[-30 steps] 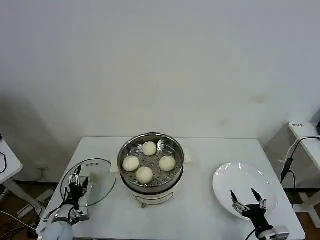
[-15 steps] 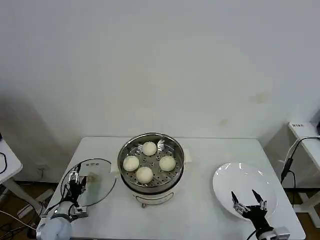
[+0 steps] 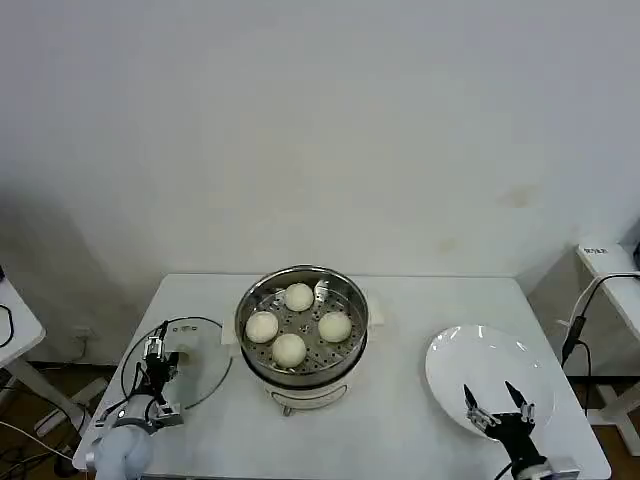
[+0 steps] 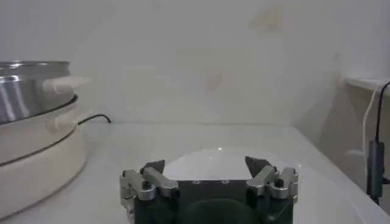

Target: Take steamed baozi put them in steamer then cover it.

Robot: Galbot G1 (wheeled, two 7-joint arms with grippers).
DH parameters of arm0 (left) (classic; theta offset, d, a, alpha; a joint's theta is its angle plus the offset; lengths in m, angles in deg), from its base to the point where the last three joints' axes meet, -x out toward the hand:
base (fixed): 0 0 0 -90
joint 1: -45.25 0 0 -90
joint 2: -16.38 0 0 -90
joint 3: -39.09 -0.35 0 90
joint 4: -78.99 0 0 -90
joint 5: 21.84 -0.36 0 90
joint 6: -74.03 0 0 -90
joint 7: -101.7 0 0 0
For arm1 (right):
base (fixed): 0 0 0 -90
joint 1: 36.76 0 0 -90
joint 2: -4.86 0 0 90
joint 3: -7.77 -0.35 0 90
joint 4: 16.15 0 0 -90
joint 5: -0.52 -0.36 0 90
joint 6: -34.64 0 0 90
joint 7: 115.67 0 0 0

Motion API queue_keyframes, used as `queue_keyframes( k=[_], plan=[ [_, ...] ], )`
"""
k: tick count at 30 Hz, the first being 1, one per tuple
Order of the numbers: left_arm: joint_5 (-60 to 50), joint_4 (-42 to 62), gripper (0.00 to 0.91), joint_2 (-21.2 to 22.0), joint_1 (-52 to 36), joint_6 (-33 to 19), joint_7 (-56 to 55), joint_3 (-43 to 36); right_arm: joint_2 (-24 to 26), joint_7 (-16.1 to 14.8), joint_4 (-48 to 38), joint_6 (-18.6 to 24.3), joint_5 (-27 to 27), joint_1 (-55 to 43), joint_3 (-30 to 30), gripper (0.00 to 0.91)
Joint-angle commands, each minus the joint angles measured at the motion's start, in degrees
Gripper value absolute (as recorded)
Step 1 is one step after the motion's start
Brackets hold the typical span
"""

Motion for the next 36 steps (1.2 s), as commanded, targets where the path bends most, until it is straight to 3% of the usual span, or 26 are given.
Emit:
queue_keyframes(
  k=[1, 7, 9, 10, 11, 14, 15, 16, 22, 36],
  plan=[
    [0.0, 5.89, 0.907, 0.95, -3.06, 0.08, -3.4, -0.15, -0.19, 0.03, -0.34, 0.36, 0.35, 0.19, -0.08, 0.907],
    [0.6, 6.63, 0.907, 0.94, -3.36, 0.07, -5.52, -0.23, -0.45, 0.02, -0.23, 0.49, 0.64, 0.27, 0.03, 0.907],
    [0.6, 7.0, 0.695, 0.95, -3.37, 0.04, -6.0, -0.25, -0.52, 0.02, -0.24, 0.47, 0.64, 0.24, 0.09, 0.907],
    [0.61, 7.16, 0.645, 0.96, -3.36, 0.03, -6.06, -0.25, -0.53, 0.0, -0.25, 0.5, 0.66, 0.24, 0.12, 0.907],
    [0.66, 7.27, 0.524, 0.95, -3.29, 0.0, -6.07, -0.28, -0.55, 0.01, -0.26, 0.47, 0.67, 0.28, 0.17, 0.907],
    [0.71, 7.4, 0.282, 0.86, -3.2, -0.06, -5.97, -0.37, -0.54, -0.06, -0.35, 0.65, 0.87, 0.45, 0.29, 0.907],
    [0.72, 7.47, 0.141, 0.88, -3.23, -0.06, -6.03, -0.36, -0.56, -0.08, -0.44, 0.71, 0.9, 0.5, 0.29, 0.907],
    [0.78, 7.6, 0.101, 0.87, -3.31, -0.08, -6.09, -0.35, -0.57, -0.09, -0.5, 0.75, 0.92, 0.49, 0.29, 0.907],
    [0.78, 7.65, 0.0, 0.92, -3.73, -0.02, -5.75, -0.31, -0.79, -0.13, -0.55, 0.84, 1.01, 0.38, 0.48, 0.907],
    [0.25, 7.77, 0.0, 1.61, -3.49, -0.01, -5.85, -0.22, -1.04, -0.26, -1.33, 1.32, 1.48, -0.01, 0.65, 0.907]
  ],
)
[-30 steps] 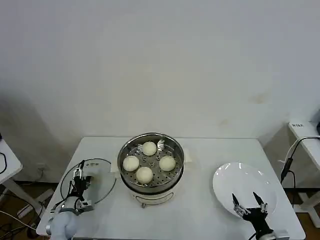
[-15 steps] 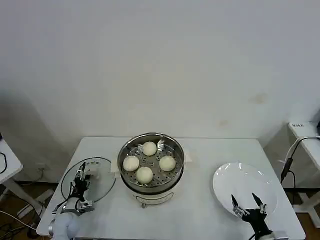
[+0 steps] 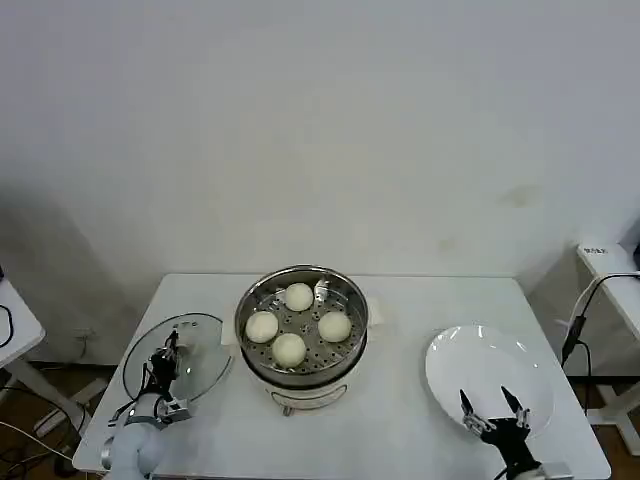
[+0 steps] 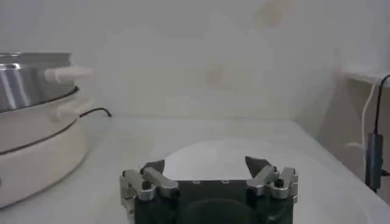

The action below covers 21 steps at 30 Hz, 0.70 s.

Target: Take steamed baozi put them in steamer then cover it.

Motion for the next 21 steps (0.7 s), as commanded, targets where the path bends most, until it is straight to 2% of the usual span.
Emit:
queue_keyframes(
  k=[1, 11, 14, 21],
  plan=[
    [0.06, -0.56, 0.0, 0.25, 0.59, 0.13, -0.36, 0.08, 0.05, -0.04, -0.18, 0.07, 0.08, -0.16, -0.2, 0.907],
    [0.2, -13.58, 0.0, 1.09, 5.76, 6.93, 1.13, 0.35, 0.94, 0.67, 0.02, -0.17, -0.82, -1.39, -0.73, 0.907],
    [0.72, -19.7, 0.0, 0.86, 8.68, 12.57, 2.45, 0.86, 0.87, 0.97, 0.05, -0.1, -0.55, -2.31, -0.64, 0.907],
    [2.23, -29.86, 0.0, -0.55, 14.35, 16.37, 4.55, 2.88, 1.22, 1.37, -0.19, -0.48, -0.51, -5.4, 0.12, 0.907]
  ],
)
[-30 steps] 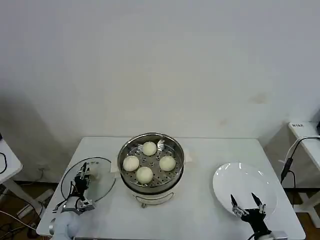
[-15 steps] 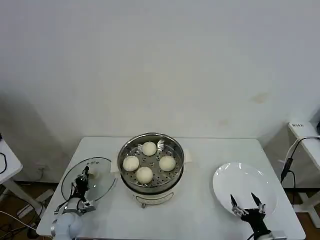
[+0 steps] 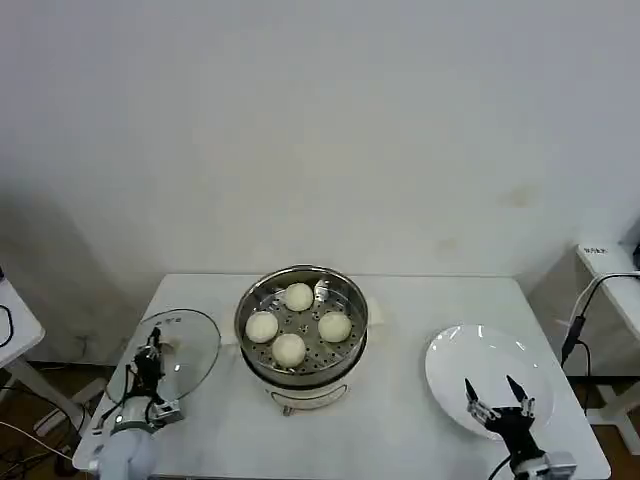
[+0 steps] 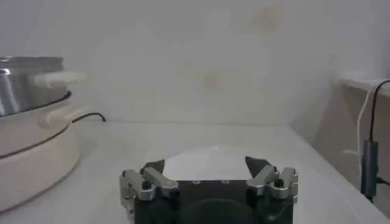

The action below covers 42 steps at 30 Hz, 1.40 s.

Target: Take steamed baozi put them in steamer then cover it.

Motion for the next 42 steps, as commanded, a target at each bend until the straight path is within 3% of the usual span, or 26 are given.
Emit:
queue_keyframes(
  k=[1, 3, 12, 16, 24, 42],
  plan=[
    [1.02, -17.52, 0.0, -1.35, 8.38, 9.77, 1.69, 1.76, 0.74, 0.35, -0.4, -0.33, -0.33, -3.57, 0.61, 0.907],
    [1.0, -18.8, 0.0, -1.94, 9.07, 11.45, 0.5, 1.92, 1.17, 0.41, -0.65, -0.66, -0.88, -4.39, 0.82, 0.907],
    [-2.04, -30.29, 0.0, -4.06, 10.87, 30.52, 0.29, -5.53, 0.49, 1.29, -0.87, -1.45, -0.87, -5.24, 0.6, 0.907],
    [-6.72, -34.9, 0.0, -3.01, 9.45, 33.73, 5.35, -12.17, -0.37, 1.45, 0.44, -1.71, 0.04, -3.97, 0.07, 0.907],
    [-13.51, -37.4, 0.0, -1.0, 2.48, 34.87, 12.67, -27.39, -2.76, 1.35, 5.85, -3.13, 1.17, -1.51, -1.79, 0.907],
    [-19.27, -27.86, 0.0, 2.07, -8.05, 37.45, 19.83, -43.34, -7.93, 1.41, 7.54, -5.21, 5.37, -1.8, -2.68, 0.907]
  ],
)
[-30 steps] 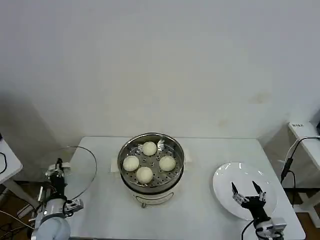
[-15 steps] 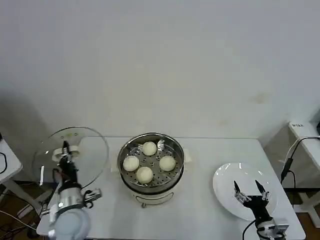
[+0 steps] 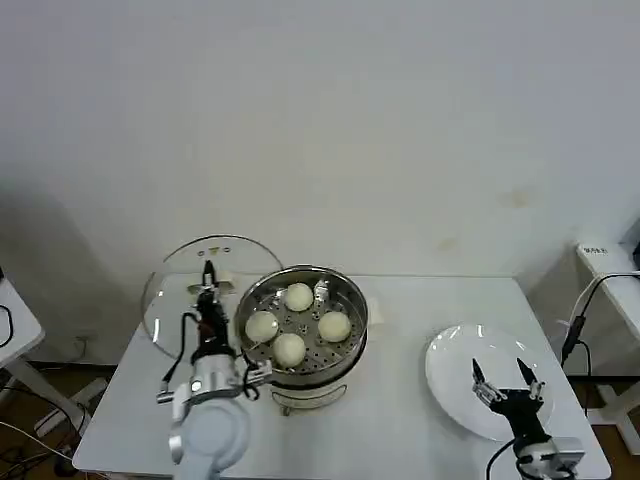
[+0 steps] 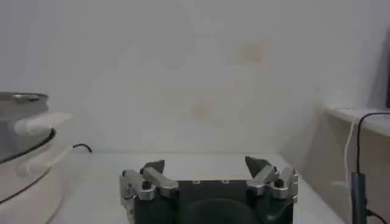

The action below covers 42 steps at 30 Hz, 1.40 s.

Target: Take steamed baozi put them in steamer then cover it.

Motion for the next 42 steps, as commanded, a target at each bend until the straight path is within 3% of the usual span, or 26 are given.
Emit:
queue_keyframes(
  k=[1, 17, 42],
  plan=[
    [-3.91, 3.81, 0.0, 2.03, -6.78, 3.46, 5.57, -13.37, -3.46, 0.08, 1.12, -0.67, 3.09, -0.17, -0.12, 0.907],
    [-5.62, 9.08, 0.0, 6.97, -7.22, 6.29, 6.79, -16.42, -5.33, 0.0, 0.76, -0.08, 6.67, -0.31, 2.63, 0.907],
    [-4.73, 13.23, 0.0, 7.01, -9.5, 6.75, 10.29, -16.57, -6.1, -0.09, -2.18, 0.89, 8.09, -1.61, 4.26, 0.907]
  ],
)
